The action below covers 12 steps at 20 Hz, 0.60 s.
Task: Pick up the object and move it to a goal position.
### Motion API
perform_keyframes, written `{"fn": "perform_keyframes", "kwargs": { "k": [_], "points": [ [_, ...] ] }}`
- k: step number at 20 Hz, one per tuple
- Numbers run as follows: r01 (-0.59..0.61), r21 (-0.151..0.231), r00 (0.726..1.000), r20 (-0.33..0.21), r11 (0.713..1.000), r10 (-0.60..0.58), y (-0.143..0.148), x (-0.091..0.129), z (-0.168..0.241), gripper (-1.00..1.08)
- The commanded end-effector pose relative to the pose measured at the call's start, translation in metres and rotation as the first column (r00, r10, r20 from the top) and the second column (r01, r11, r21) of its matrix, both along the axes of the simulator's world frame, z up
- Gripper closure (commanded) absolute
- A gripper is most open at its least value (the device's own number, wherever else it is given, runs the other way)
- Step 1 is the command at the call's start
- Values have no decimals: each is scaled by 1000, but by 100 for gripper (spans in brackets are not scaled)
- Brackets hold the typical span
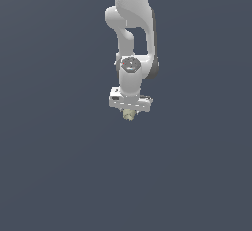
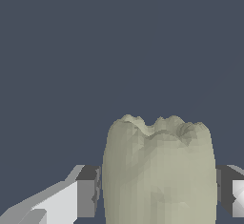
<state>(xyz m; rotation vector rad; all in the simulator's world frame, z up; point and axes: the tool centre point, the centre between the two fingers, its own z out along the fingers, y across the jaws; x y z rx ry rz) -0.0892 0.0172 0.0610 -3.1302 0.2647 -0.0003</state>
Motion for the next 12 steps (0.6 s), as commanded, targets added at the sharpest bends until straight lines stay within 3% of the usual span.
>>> {"fn": "perform_keyframes", "kwargs": {
  "k": [1,12],
  "points": [
    [1,1,1000,0,1000,-1,-14,-6,10,108],
    [1,1,1000,0,1000,-1,-85,-38,62,108]
  ]
}}
